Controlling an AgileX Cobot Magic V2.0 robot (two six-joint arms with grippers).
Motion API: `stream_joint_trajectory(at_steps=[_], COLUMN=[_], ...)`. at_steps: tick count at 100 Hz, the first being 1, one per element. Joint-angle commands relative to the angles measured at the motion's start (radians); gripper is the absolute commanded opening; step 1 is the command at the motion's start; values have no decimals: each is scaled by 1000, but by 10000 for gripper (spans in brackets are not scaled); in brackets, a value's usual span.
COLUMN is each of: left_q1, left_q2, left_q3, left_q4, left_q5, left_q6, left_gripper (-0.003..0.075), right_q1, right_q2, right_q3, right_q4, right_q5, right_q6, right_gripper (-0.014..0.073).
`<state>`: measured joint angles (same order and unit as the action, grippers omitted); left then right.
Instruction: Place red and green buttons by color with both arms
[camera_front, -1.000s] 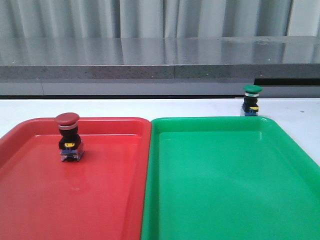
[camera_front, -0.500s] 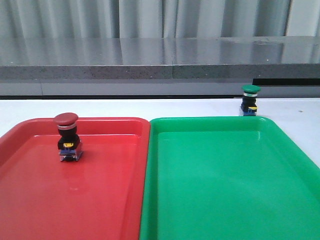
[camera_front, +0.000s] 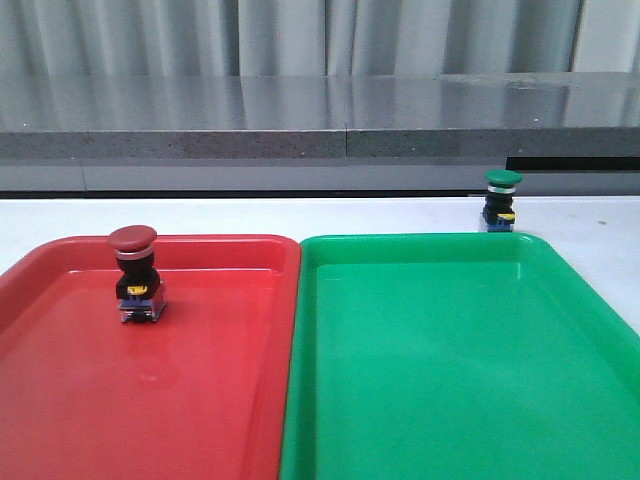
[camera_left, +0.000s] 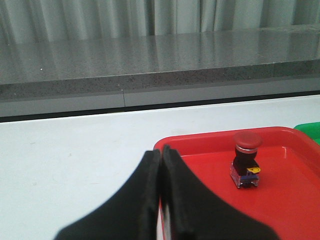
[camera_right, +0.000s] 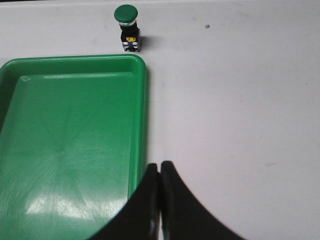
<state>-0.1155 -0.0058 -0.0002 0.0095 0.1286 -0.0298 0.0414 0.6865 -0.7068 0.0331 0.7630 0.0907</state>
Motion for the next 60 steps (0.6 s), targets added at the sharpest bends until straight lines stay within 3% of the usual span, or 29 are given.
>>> stream_joint_trajectory(at_steps=[1, 10, 23, 35, 60], left_q1=[2, 2, 2, 2, 2], left_q2=[-33, -33, -33, -33, -33], left_q3=[26, 26, 26, 26, 26], left_q4=[-3, -3, -3, -3, -3], left_q5=[-83, -83, -83, -83, -83], left_q6=[-3, -3, -3, -3, -3], left_gripper=[-19, -19, -19, -19, -19], right_q1=[-6, -6, -6, -6, -6], right_q2=[8, 8, 8, 8, 69], right_q3=[-37, -37, -37, -37, -70], right_q4=[1, 6, 6, 11, 11], right_q5=[-48, -15, 20, -31, -101], right_q6=[1, 1, 0, 0, 0], right_gripper=[-34, 70, 400, 631, 654])
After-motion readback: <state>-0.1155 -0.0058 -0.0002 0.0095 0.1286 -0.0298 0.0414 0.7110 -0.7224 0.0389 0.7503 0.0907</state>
